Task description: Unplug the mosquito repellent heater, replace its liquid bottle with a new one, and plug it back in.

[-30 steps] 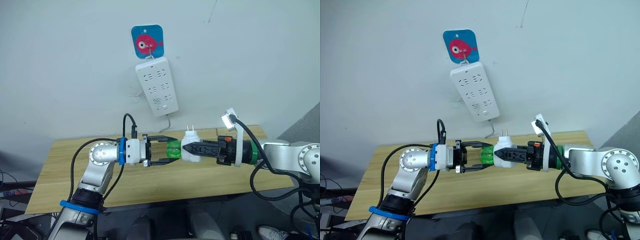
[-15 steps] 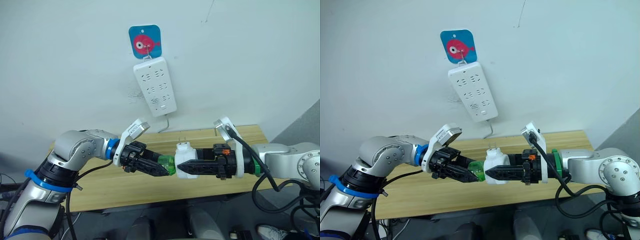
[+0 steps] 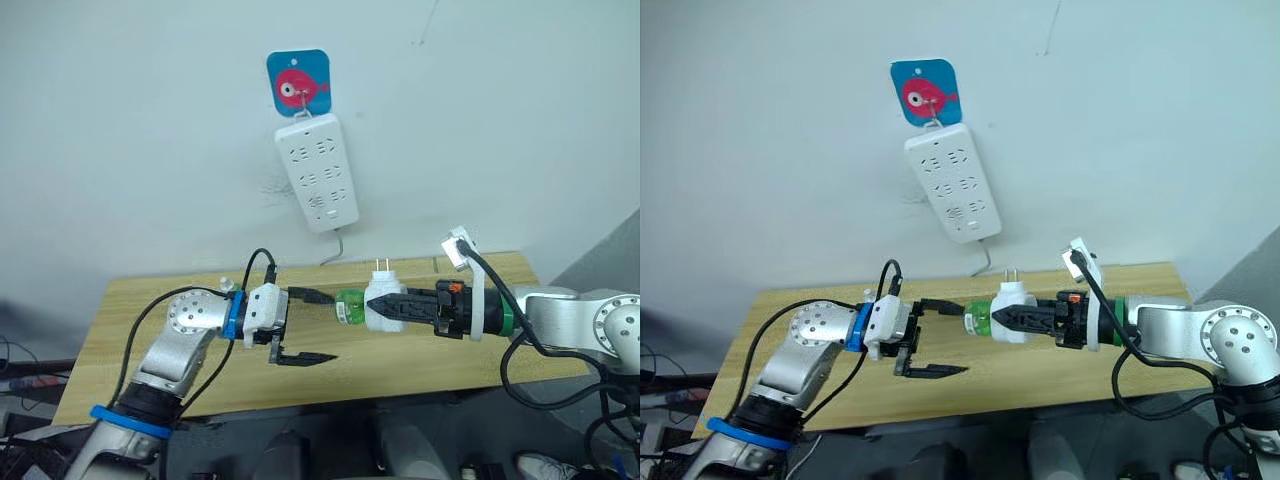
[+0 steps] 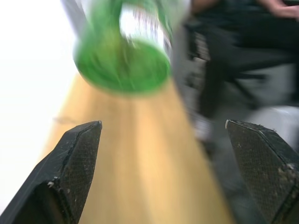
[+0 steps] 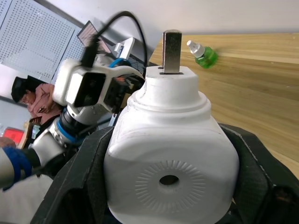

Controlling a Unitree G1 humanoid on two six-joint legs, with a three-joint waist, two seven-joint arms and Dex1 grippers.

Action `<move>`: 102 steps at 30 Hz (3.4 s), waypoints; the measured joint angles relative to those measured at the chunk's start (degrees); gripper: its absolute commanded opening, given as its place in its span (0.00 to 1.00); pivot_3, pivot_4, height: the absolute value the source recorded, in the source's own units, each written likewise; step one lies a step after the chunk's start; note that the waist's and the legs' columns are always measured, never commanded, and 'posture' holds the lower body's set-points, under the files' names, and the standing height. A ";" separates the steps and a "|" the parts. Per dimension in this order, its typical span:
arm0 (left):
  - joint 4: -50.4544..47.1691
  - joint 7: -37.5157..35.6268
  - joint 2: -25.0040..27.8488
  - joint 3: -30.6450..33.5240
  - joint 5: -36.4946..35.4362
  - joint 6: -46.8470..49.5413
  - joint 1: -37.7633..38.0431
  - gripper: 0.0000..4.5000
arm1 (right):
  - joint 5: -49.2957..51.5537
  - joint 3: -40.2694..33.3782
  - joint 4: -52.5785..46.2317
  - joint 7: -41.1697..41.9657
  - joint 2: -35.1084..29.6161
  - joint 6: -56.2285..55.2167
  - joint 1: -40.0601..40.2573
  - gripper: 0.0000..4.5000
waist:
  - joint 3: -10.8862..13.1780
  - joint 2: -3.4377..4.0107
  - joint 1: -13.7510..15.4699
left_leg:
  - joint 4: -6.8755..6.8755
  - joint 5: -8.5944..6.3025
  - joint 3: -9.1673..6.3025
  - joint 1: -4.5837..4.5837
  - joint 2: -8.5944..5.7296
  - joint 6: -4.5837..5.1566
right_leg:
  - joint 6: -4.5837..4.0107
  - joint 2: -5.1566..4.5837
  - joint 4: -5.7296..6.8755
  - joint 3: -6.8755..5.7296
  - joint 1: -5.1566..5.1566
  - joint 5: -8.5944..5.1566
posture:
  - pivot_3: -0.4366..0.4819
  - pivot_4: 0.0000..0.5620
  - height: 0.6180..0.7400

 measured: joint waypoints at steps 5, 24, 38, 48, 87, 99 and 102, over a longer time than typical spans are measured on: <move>0.07 2.63 -2.85 2.05 0.08 -7.02 -1.15 1.00 | 0.76 0.00 0.02 -1.13 0.01 -0.01 0.00 0.67 | 0.00 0.00 0.32 | -0.01 0.00 0.00 0.01 0.00 0.01 | 0.03 0.05 0.01 -0.01 0.00 0.02 | 0.32 0.23 1.00; 1.02 -0.48 -3.22 -1.75 -1.18 -1.62 -4.63 0.50 | 0.81 -0.08 -0.69 -2.35 0.06 -0.38 -0.29 0.67 | 0.00 0.00 0.09 | -0.01 0.00 -0.06 0.03 0.02 0.01 | 0.04 0.24 0.08 -0.06 0.01 0.02 | 0.31 0.25 1.00; -2.34 -6.04 8.44 -5.57 -28.75 69.76 -20.23 0.50 | -2.55 -1.11 -3.53 7.70 -0.72 0.80 -0.49 0.67 | 0.04 -0.05 -0.99 | -0.02 0.00 -0.21 0.08 0.09 0.02 | 0.30 0.42 0.13 -0.37 0.01 -0.19 | 0.33 0.26 1.00; 2.33 -3.22 4.90 -1.69 -5.14 21.84 -7.97 0.96 | -2.05 -0.65 -1.50 4.53 -1.01 0.47 0.89 0.67 | 0.03 -0.04 -0.20 | -0.04 0.01 -0.08 0.07 0.05 0.01 | 0.00 0.04 0.06 -0.04 0.00 -0.01 | 0.34 0.26 1.00; -7.65 -0.17 1.47 -2.53 -8.40 19.81 -5.32 0.50 | -2.16 -0.73 -0.67 3.10 0.37 0.39 0.75 0.67 | 0.04 -0.05 0.25 | -0.01 0.00 -0.17 0.06 0.03 0.02 | 0.06 0.29 0.09 -0.20 0.07 -0.02 | 0.34 0.24 1.00; -5.37 -3.82 10.95 -4.44 -32.04 76.42 -20.11 0.50 | -4.02 -0.62 -4.54 8.78 0.71 0.60 0.56 0.67 | 0.05 -0.07 -0.72 | -0.03 0.00 -0.25 0.03 0.10 0.03 | 0.32 0.49 0.12 -0.33 -0.01 -0.20 | 0.32 0.24 1.00; -5.46 -3.78 11.06 -4.42 -32.78 78.57 -19.98 0.50 | -4.21 -0.62 -5.06 9.07 0.70 0.52 0.90 0.67 | 0.05 -0.08 -0.72 | -0.03 0.01 -0.23 0.04 0.08 0.02 | 0.32 0.48 0.13 -0.30 -0.01 -0.20 | 0.32 0.24 1.00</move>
